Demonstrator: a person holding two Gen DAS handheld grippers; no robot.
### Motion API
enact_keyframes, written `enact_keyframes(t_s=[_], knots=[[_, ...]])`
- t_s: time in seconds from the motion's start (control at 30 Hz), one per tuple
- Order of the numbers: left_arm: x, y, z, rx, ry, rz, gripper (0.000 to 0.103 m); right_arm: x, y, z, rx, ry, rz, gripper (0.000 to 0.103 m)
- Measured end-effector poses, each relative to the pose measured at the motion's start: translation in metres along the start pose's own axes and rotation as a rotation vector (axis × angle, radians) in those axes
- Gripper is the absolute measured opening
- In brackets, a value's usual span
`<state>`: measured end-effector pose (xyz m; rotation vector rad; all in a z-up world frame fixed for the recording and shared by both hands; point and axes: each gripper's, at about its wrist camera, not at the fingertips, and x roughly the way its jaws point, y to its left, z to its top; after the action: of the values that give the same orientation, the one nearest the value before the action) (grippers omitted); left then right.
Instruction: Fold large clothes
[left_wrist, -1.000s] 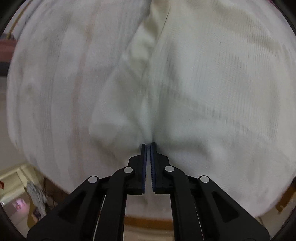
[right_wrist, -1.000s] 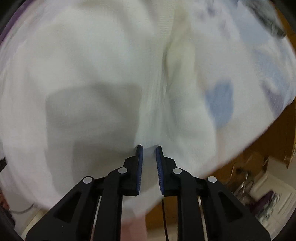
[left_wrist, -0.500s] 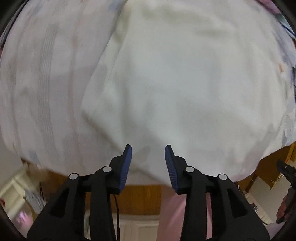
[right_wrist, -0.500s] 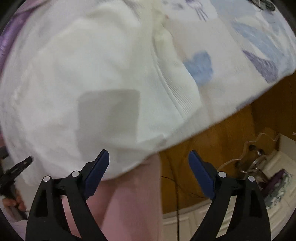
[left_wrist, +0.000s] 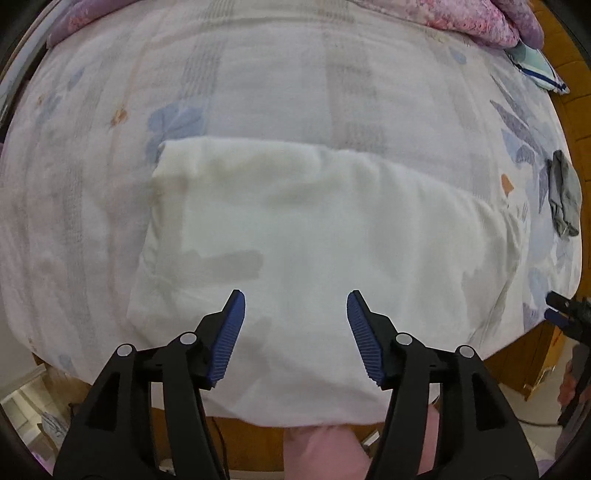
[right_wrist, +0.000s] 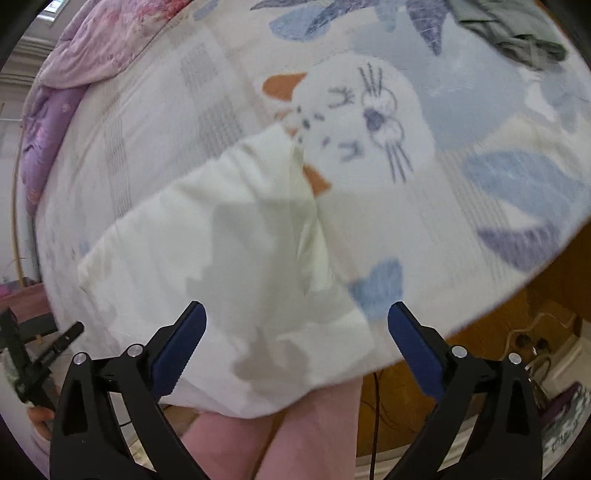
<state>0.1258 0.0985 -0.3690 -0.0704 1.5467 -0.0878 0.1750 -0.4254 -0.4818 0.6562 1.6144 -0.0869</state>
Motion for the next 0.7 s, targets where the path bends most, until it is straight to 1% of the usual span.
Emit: enact_keyframes(t_s=[0.03, 0.07, 0.1, 0.13, 0.17, 0.2, 0.27, 0.33, 0.4, 0.47, 0.5, 0.53, 0.57, 0.6, 0.63, 0.67, 0.7], knots=[[-0.002, -0.008, -0.004, -0.007, -0.005, 0.000, 0.060, 0.002, -0.004, 0.014, -0.017, 0.018, 0.029, 0.095], [0.009, -0.005, 0.001, -0.012, -0.009, -0.001, 0.060, 0.003, -0.006, 0.026, -0.050, 0.009, 0.060, 0.095], [0.012, -0.005, 0.010, -0.021, -0.011, 0.003, 0.060, 0.000, -0.007, 0.035, -0.083, -0.010, 0.086, 0.095], [0.013, -0.016, 0.015, -0.032, -0.011, 0.015, 0.060, 0.004, -0.006, 0.051, -0.132, -0.027, 0.134, 0.095], [0.013, -0.024, 0.018, -0.042, -0.017, 0.018, 0.060, 0.006, -0.006, 0.058, -0.149, -0.024, 0.162, 0.095], [0.013, -0.030, 0.020, -0.050, -0.028, 0.020, 0.060, 0.014, -0.007, 0.072, -0.162, -0.009, 0.212, 0.095], [0.014, -0.038, 0.024, -0.059, -0.042, 0.029, 0.060, 0.027, -0.010, 0.087, -0.158, 0.011, 0.242, 0.095], [0.019, -0.045, 0.028, -0.071, -0.050, 0.020, 0.060, 0.047, -0.011, 0.101, -0.163, 0.048, 0.259, 0.095], [0.023, -0.052, 0.031, -0.063, -0.055, 0.014, 0.060, 0.058, -0.011, 0.109, -0.185, 0.048, 0.300, 0.095], [0.030, -0.059, 0.033, -0.045, -0.054, 0.035, 0.060, 0.067, -0.012, 0.115, -0.201, 0.035, 0.407, 0.095], [0.034, -0.061, 0.034, -0.047, -0.052, 0.030, 0.060, 0.077, -0.013, 0.117, -0.186, 0.046, 0.474, 0.095], [0.037, -0.062, 0.035, -0.052, -0.047, 0.018, 0.060, 0.088, -0.013, 0.119, -0.166, 0.070, 0.513, 0.095], [0.040, -0.061, 0.036, -0.059, -0.041, -0.004, 0.060, 0.102, -0.010, 0.118, -0.174, 0.141, 0.625, 0.096], [0.043, -0.061, 0.037, -0.062, -0.037, -0.012, 0.060, 0.113, -0.005, 0.114, -0.171, 0.186, 0.683, 0.096], [0.046, -0.060, 0.038, -0.064, -0.033, -0.011, 0.060, 0.119, 0.001, 0.109, -0.192, 0.212, 0.702, 0.097], [0.048, -0.059, 0.039, -0.064, -0.030, -0.009, 0.060, 0.121, 0.007, 0.103, -0.238, 0.211, 0.683, 0.097], [0.051, -0.058, 0.040, -0.062, -0.025, -0.005, 0.060, 0.116, 0.017, 0.093, -0.325, 0.176, 0.631, 0.097]])
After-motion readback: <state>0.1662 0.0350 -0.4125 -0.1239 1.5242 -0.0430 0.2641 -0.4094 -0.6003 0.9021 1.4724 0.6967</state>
